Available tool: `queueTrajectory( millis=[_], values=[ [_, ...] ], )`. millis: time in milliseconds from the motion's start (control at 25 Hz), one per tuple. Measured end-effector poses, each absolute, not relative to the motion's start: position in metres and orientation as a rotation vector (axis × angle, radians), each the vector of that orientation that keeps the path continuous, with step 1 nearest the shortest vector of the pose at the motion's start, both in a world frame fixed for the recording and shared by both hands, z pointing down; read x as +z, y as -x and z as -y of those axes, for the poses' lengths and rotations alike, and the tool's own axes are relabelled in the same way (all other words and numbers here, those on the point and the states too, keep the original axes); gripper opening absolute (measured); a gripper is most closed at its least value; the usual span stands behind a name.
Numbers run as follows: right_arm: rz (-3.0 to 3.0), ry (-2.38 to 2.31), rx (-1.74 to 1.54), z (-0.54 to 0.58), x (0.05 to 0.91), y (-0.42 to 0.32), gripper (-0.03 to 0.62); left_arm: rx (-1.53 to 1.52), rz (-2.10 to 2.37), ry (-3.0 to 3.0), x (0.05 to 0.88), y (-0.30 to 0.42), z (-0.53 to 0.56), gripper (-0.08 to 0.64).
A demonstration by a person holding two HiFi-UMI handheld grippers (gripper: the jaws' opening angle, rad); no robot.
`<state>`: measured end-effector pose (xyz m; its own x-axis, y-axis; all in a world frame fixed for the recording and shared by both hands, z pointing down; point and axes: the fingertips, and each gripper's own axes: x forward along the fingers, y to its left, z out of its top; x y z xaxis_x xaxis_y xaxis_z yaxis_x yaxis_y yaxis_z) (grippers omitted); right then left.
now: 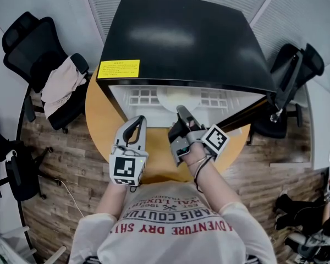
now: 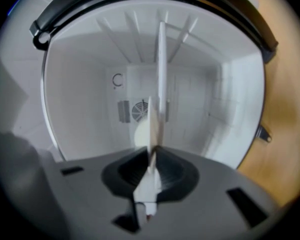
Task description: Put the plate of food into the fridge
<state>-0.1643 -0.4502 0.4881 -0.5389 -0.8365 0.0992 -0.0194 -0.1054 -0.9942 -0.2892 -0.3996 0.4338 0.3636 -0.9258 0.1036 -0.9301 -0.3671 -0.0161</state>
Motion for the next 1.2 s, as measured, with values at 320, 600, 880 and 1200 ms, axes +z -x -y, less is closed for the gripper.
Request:
queueTrajectory(
  millis=[320, 600, 880, 1200],
  values=[
    [-1.553, 0.944, -1.713, 0.454, 0.49, 0.165, 0.067, 0.148, 1.748, -2.546, 0.435, 0.29, 0.405, 0.026],
    [-1.567, 0.908, -1.716, 0.453, 0.488, 0.166, 0.068, 0.15, 1.746, -2.559, 0.432, 0.284, 0.401, 0.026],
    [-1.613, 0.862, -1.706, 0.429, 0.483, 0.167, 0.149, 0.147, 1.75, -2.559, 0.43, 0.281, 0.387, 0.026],
    [-2.04, 0.929, -1.574, 0.385, 0.48, 0.167, 0.036, 0.138, 1.736, -2.557, 0.432, 0.271, 0.368, 0.025]
  ],
)
